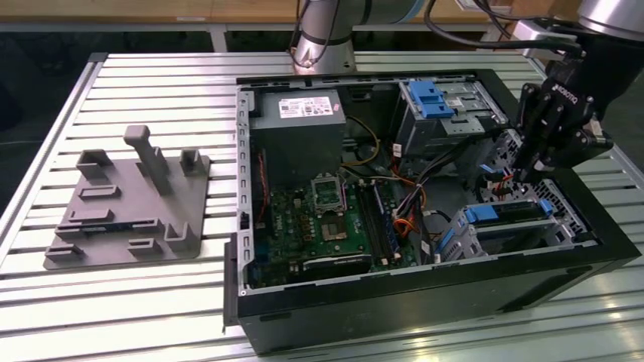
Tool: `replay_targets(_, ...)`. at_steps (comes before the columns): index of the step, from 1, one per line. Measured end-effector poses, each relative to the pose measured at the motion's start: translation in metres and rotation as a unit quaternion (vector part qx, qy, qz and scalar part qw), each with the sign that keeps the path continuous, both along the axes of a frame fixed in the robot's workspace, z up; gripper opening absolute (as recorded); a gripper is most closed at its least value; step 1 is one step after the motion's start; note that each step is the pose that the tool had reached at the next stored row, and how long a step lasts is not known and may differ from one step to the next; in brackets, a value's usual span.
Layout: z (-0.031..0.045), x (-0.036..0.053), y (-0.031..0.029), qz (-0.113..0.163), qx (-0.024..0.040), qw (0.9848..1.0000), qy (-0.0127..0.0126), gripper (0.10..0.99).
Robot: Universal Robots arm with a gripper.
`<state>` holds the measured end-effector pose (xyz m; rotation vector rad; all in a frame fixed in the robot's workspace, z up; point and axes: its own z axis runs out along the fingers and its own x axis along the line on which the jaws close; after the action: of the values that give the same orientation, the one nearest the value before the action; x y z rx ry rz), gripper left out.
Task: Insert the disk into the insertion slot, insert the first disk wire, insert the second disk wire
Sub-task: 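Insert the first disk wire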
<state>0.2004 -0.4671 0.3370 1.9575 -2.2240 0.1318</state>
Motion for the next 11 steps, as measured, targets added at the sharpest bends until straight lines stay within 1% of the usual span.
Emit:
replay_targets(7, -0.0008, 0.0001, 0.0, 0.0, -0.0011, 1.0, 0.0, 0.349)
replay_targets(8, -0.0009, 0.0001, 0.0, 0.0, -0.0012, 1.0, 0.0, 0.333)
replay_targets(9, -0.0011, 0.0, 0.0, 0.0, -0.0013, 1.0, 0.0, 0.271)
replay_targets(10, -0.0013, 0.0, 0.0, 0.0, -0.0015, 1.0, 0.0, 0.271)
replay_targets(11, -0.0015, 0.0, 0.0, 0.0, -0.0017, 1.0, 0.0, 0.208)
